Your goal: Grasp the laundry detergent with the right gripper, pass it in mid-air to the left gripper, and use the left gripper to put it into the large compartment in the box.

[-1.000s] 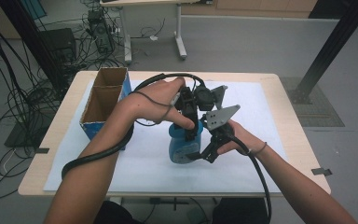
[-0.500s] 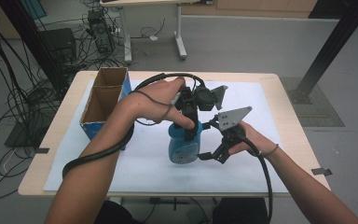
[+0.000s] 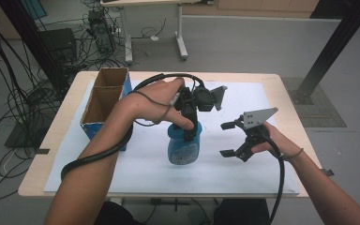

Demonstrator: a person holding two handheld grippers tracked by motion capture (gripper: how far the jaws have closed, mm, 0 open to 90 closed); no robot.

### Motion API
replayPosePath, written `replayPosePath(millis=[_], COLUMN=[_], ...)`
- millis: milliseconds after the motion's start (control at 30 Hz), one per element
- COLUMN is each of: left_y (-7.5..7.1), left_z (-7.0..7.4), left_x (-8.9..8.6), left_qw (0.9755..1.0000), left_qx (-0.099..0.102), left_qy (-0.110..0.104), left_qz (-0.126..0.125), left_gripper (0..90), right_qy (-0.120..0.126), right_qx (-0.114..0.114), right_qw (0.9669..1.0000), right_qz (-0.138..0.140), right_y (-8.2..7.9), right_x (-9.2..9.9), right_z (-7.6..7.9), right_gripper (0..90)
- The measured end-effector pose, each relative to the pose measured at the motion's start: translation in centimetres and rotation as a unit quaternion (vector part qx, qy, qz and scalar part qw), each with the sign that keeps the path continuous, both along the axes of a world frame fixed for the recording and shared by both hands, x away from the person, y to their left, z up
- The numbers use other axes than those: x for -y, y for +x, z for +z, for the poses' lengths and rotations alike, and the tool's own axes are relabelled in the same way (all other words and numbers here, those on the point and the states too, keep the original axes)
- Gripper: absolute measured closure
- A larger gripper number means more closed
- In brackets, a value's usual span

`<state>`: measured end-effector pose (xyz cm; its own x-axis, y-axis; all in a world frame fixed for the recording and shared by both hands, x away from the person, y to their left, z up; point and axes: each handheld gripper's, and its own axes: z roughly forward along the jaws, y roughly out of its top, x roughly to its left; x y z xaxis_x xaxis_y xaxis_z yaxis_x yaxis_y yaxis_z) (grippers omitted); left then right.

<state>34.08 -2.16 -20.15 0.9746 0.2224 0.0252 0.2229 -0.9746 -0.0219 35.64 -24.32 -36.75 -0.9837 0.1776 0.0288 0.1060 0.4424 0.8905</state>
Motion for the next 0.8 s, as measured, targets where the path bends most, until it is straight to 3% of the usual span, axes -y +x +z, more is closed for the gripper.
replayPosePath(millis=[400, 800], left_y=[0.1, 0.1], left_z=[0.1, 0.1], left_x=[-0.2, -0.1], left_qw=[1.0, 1.0], left_qx=[0.0, 0.0], left_qy=[-0.002, -0.001], left_qz=[0.0, 0.001], left_gripper=[37.0, 37.0], right_qy=[-0.003, -0.003], right_qx=[-0.002, 0.0], right_qw=[0.999, 0.9986], right_qz=[-0.046, -0.053], right_y=[0.5, 0.7], right_x=[3.4, 3.7], right_z=[-0.1, -0.2], right_gripper=[3.0, 3.0])
